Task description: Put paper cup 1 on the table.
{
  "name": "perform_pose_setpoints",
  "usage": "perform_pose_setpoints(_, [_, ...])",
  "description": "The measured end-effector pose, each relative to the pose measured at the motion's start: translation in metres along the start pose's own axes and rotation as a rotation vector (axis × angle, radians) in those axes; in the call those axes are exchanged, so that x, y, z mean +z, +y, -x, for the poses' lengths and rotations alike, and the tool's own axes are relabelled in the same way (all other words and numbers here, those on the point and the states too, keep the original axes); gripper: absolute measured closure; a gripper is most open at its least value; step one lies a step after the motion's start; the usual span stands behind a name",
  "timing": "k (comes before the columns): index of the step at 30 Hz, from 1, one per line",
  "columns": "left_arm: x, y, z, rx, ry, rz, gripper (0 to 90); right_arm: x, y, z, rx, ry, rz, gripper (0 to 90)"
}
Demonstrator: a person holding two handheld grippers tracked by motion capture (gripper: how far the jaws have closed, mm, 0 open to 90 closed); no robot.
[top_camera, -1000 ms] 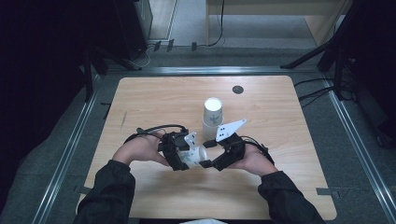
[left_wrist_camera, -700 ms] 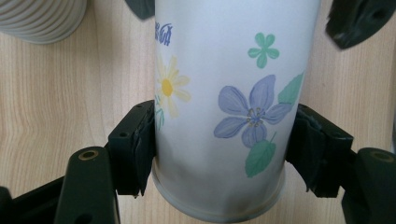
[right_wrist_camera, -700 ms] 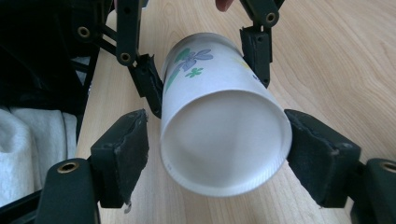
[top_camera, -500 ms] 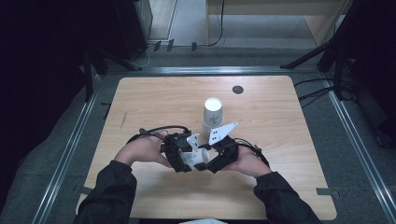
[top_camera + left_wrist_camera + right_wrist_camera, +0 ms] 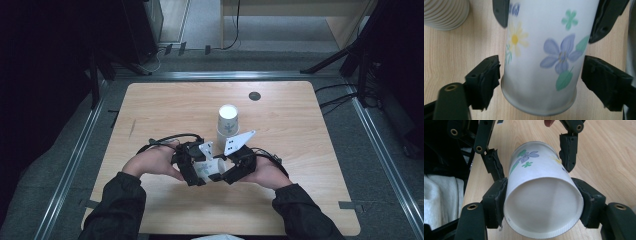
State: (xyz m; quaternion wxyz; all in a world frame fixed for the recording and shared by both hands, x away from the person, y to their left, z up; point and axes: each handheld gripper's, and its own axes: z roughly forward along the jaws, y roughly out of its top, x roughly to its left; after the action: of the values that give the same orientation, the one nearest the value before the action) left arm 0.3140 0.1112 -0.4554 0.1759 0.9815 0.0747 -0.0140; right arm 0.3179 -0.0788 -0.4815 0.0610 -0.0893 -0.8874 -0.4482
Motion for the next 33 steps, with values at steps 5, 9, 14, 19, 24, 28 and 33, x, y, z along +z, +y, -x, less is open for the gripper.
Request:
perform_pose_setpoints(5, [-0.007,-0.007,-0.005,-0.032,-0.006,0.067,12.4,-0.011,0.001,0.003,0.005,-0.013,0.03,34.3])
perform_pose_setpoints(9, [-0.011,-0.013,-0.006,-0.042,-0.013,0.114,12.6,-0.021,0.001,0.004,0.006,-0.024,0.057,34.3])
perform_pose_setpoints(14, [-0.015,-0.023,-0.009,-0.074,-0.026,0.18,12.6,-0.033,0.001,0.006,0.016,-0.026,0.085,34.3])
perform_pose_setpoints(19, [-0.017,-0.031,-0.01,-0.103,-0.035,0.243,12.8,-0.04,0.001,0.007,0.026,-0.024,0.111,34.3])
perform_pose_setpoints(24, [-0.019,-0.042,-0.008,-0.144,-0.034,0.313,12.8,-0.043,0.002,0.007,0.028,-0.014,0.121,34.3])
perform_pose_setpoints(28, [-0.018,-0.051,-0.008,-0.202,-0.048,0.4,12.8,-0.044,0.002,0.008,0.036,0.001,0.132,34.3])
perform_pose_setpoints(33, [-0.012,-0.052,-0.004,-0.223,-0.073,0.478,12.7,-0.046,0.002,0.008,0.042,0.013,0.137,34.3])
